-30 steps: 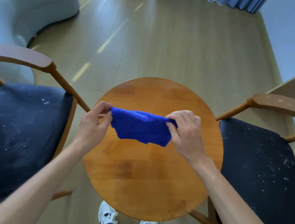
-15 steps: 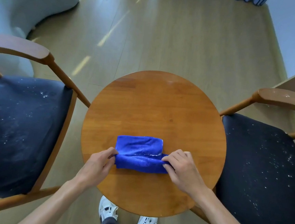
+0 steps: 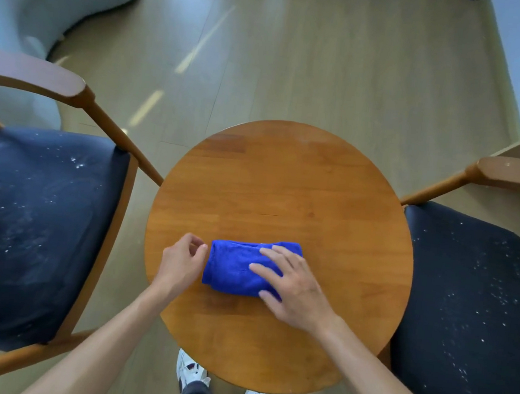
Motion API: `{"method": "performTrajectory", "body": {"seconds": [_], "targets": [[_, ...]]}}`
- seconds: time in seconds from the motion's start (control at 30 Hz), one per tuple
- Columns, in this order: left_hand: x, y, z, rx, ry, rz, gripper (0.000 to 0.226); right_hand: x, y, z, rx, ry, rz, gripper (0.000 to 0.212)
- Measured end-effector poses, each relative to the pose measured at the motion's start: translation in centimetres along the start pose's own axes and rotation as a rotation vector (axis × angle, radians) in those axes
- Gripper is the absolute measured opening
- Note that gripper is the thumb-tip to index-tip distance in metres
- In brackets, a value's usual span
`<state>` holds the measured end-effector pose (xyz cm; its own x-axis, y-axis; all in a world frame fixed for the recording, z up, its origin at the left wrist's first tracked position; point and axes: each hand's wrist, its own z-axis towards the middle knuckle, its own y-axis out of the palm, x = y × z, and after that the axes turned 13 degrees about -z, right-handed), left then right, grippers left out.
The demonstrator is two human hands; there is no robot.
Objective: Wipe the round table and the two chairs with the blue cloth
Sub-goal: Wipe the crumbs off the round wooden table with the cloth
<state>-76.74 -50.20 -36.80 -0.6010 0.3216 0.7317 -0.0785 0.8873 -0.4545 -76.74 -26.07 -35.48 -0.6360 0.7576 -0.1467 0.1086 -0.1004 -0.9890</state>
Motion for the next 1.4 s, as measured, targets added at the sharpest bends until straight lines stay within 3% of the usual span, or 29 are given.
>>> {"method": "performTrajectory", "body": {"seconds": [0.1, 0.2, 0.3, 0.5, 0.57, 0.7, 0.8, 0.87, 1.03, 1.17, 1.3, 1.4], "targets": [[-1.6, -0.2, 0.0, 0.07, 0.03, 0.068, 0.01, -0.7, 1.8, 0.8, -0.176, -0.163, -0.062, 0.063], [-2.8, -0.3, 0.3, 0.111, 0.175, 0.246, 0.02, -0.9, 3.1, 1.9, -0.2, -0.198, -0.104, 0.062], [-3.1, 0.0, 0.8, 0.134, 0.343, 0.455, 0.037, -0.7, 4.1, 2.4, -0.141, -0.166, -0.191, 0.057], [-3.1, 0.8, 2.6, 0.062, 0.383, 0.666, 0.051, 2.9, 4.2, -0.3, -0.072, 0.036, -0.213, 0.054], [-3.3, 0.8, 3.0, 0.044, 0.381, 0.701, 0.059, 5.8, 3.9, -1.9, -0.054, 0.161, -0.191, 0.054], [-4.8, 1.3, 3.4, -0.003, 0.354, 0.753, 0.067, 9.8, 4.3, -3.1, -0.028, 0.646, -0.102, 0.064], [-5.8, 1.8, 3.9, 0.011, 0.356, 0.764, 0.066, 9.1, 5.3, 0.0, 0.012, 0.952, -0.103, 0.075], [-6.1, 2.1, 4.1, 0.014, 0.363, 0.77, 0.065, 7.4, 5.9, 3.1, 0.037, 1.052, -0.111, 0.075], [-6.4, 2.2, 4.0, 0.02, 0.355, 0.783, 0.065, -1.6, 7.2, 7.0, 0.013, 0.83, -0.157, 0.072], [-5.9, 2.2, 3.8, 0.03, 0.344, 0.751, 0.065, -9.0, 8.8, 3.6, -0.011, 0.613, -0.119, 0.072], [-5.8, 2.0, 3.9, 0.022, 0.345, 0.756, 0.062, -7.3, 9.0, -5.8, -0.014, 0.399, -0.17, 0.07], [-6.0, 2.0, 4.1, 0.004, 0.339, 0.756, 0.061, -2.6, 7.8, -12.5, -0.034, 0.557, -0.205, 0.063]]}}
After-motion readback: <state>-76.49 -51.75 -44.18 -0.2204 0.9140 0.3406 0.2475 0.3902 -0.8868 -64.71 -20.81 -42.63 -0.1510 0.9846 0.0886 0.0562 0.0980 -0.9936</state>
